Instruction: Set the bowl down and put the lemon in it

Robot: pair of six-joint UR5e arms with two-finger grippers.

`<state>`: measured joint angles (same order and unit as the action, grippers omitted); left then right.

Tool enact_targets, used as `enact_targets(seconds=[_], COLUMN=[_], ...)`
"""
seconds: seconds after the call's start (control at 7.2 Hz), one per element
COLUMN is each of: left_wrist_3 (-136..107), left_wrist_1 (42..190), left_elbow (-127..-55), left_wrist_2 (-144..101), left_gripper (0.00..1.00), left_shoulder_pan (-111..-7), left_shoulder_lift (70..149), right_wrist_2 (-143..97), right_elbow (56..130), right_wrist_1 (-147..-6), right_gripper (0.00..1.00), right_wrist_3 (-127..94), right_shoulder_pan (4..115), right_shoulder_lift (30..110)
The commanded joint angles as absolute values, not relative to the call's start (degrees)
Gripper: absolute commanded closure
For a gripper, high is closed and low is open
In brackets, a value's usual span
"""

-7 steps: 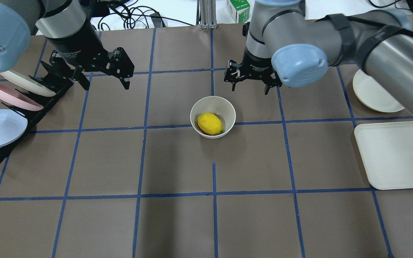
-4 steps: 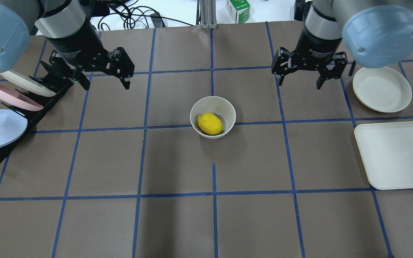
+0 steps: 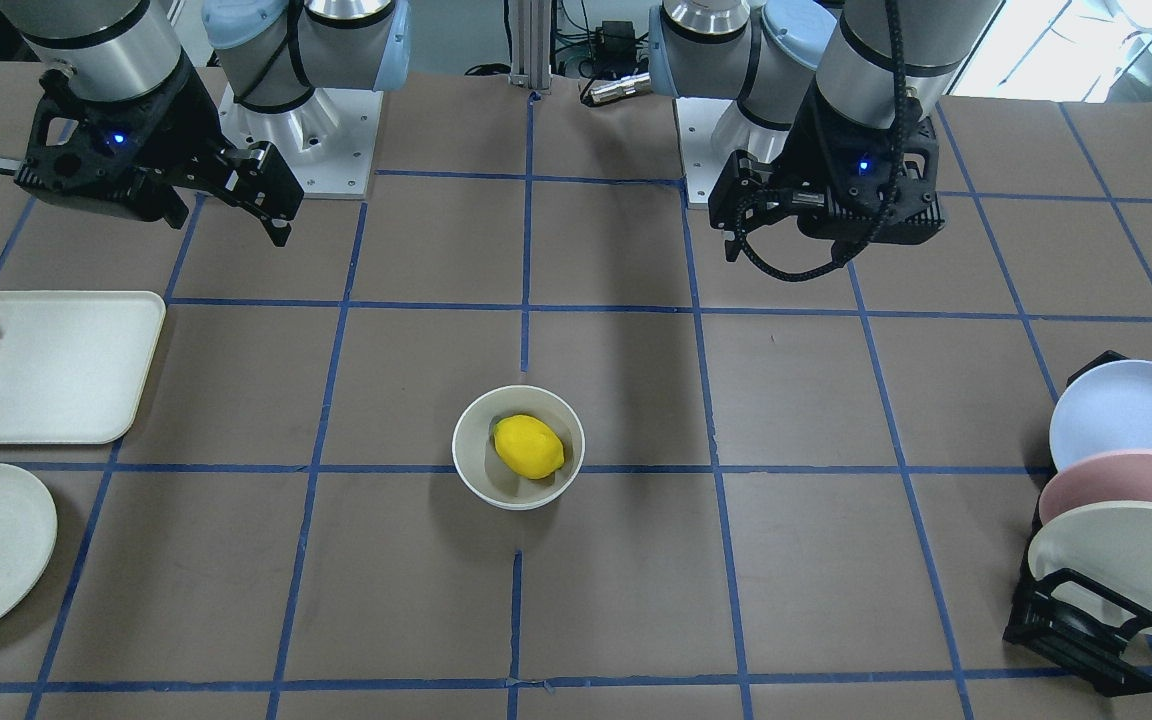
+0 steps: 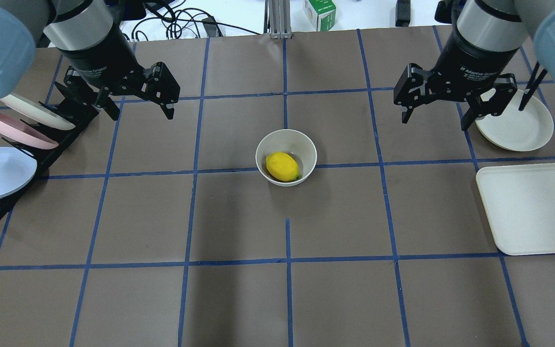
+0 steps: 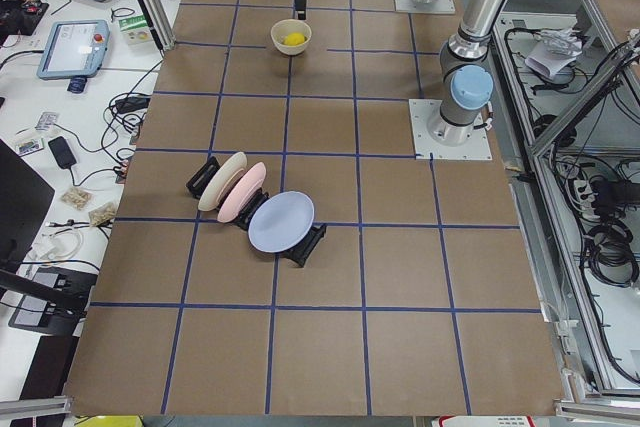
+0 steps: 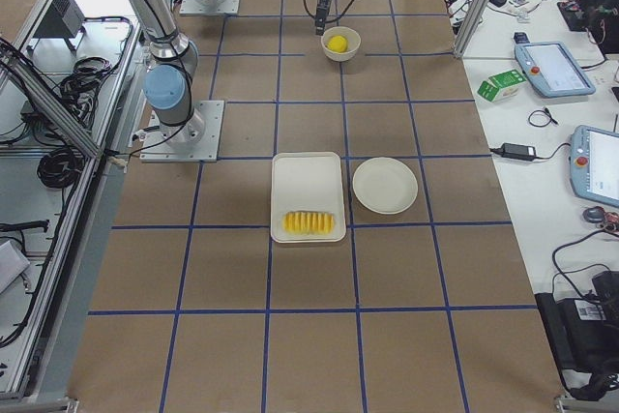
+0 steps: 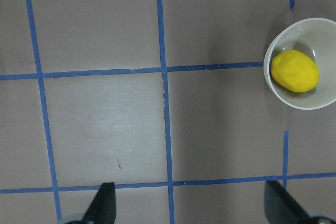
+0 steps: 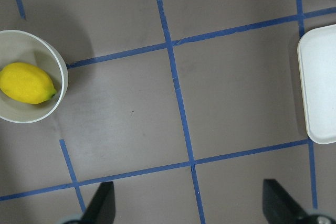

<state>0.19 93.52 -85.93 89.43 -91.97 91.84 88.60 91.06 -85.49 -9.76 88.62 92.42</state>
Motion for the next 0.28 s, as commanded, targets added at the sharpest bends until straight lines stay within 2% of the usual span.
enact_targets(seconds=[0.0,0.14], left_wrist_3=[0.26,0.26], left_wrist_1=[93.52,93.52], left_elbow=[-85.87,-85.87], left_wrist_2=[89.38,89.3], left_gripper=[0.0,0.0], left_shoulder_pan=[-91.93,-92.02], left_shoulder_lift=[91.67,91.67], right_wrist_2=[88.77,88.77], right_elbow=[91.14,91.06], right_wrist_1=[-85.25,-85.34], right_gripper=[0.0,0.0], right_wrist_3=[-10.02,-10.02], right_shoulder_pan=[88.68,88.59], right_shoulder_lift=[92.72,92.72])
